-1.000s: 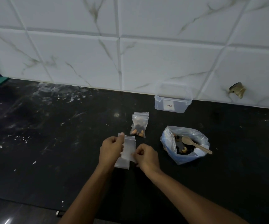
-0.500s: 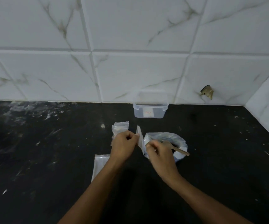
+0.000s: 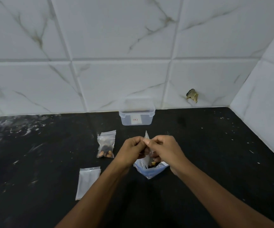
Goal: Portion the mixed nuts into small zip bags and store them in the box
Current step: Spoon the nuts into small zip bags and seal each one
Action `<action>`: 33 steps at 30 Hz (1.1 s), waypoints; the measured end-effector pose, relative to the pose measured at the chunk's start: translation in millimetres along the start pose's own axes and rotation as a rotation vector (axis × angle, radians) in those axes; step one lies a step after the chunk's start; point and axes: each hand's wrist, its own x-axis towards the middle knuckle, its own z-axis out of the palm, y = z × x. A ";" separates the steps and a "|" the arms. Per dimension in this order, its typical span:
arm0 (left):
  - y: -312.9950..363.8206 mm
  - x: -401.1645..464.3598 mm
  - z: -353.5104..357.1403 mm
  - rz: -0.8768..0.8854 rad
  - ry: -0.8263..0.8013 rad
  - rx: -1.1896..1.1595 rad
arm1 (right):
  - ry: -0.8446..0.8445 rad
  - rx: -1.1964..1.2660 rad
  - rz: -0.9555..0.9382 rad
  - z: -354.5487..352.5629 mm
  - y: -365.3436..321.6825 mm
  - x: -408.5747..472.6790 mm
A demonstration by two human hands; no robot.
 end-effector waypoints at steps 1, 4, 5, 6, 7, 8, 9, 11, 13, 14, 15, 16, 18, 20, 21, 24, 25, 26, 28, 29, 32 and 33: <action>-0.1 0.9 0.2 -0.014 0.001 -0.002 | -0.025 0.022 0.013 -3.7 0.9 0.6; 2.7 2.9 -1.5 -0.052 0.082 0.052 | -0.029 -0.033 0.049 -13.4 4.4 4.1; 3.4 3.6 -2.5 -0.043 0.132 0.138 | 0.020 -0.148 0.022 -16.0 6.7 6.1; 4.7 3.4 -3.2 -0.027 0.179 0.266 | 0.085 -0.289 -0.028 -18.1 9.4 7.9; 6.5 2.6 -3.5 -0.006 0.213 0.395 | 0.149 -0.413 -0.082 -18.9 11.5 8.4; 8.4 1.2 -2.9 0.019 0.238 0.501 | 0.196 -0.491 -0.123 -19.0 13.1 7.9; 9.9 0.0 -1.3 0.047 0.260 0.570 | 0.217 -0.522 -0.144 -18.6 13.9 7.0; 11.3 -0.2 -0.5 0.081 0.285 0.616 | 0.208 -0.508 -0.148 -17.4 14.4 7.1; 10.9 0.4 -1.3 0.120 0.257 0.601 | 0.193 -0.469 -0.143 -18.9 11.9 9.0; 9.7 0.5 -1.9 0.149 0.231 0.570 | 0.189 -0.453 -0.143 -21.1 9.9 10.1; 7.8 0.0 -2.0 0.183 0.194 0.528 | 0.181 -0.443 -0.142 -23.5 7.4 10.8; 4.9 -0.7 -1.8 0.203 0.152 0.508 | 0.171 -0.435 -0.143 -25.9 5.4 11.2; -3.2 -0.4 0.3 0.206 0.042 0.528 | 0.160 -0.427 -0.149 -28.9 1.9 11.9; -7.6 2.5 5.8 0.195 -0.020 0.552 | 0.151 -0.443 -0.147 -28.9 -1.9 11.5; -9.2 4.9 8.3 0.201 -0.032 0.544 | 0.147 -0.448 -0.143 -28.2 -3.1 11.7; -12.6 12.2 13.2 0.227 -0.005 0.537 | 0.134 -0.467 -0.137 -27.1 -5.0 11.6; -12.9 13.7 13.8 0.233 0.010 0.536 | 0.133 -0.473 -0.139 -27.6 -5.1 11.5; -12.7 14.1 14.3 0.250 0.021 0.526 | 0.131 -0.478 -0.143 -28.7 -4.8 11.5; -13.3 13.9 14.7 0.286 0.038 0.487 | 0.120 -0.481 -0.150 -31.7 -4.0 12.2; -13.9 14.0 14.0 0.299 0.052 0.463 | 0.115 -0.466 -0.150 -33.2 -3.6 12.8; -17.7 14.0 8.6 0.311 0.114 0.362 | 0.150 -0.385 -0.131 -40.1 2.2 17.3; -20.0 13.4 5.5 0.306 0.130 0.319 | 0.171 -0.418 -0.119 -43.2 7.8 18.9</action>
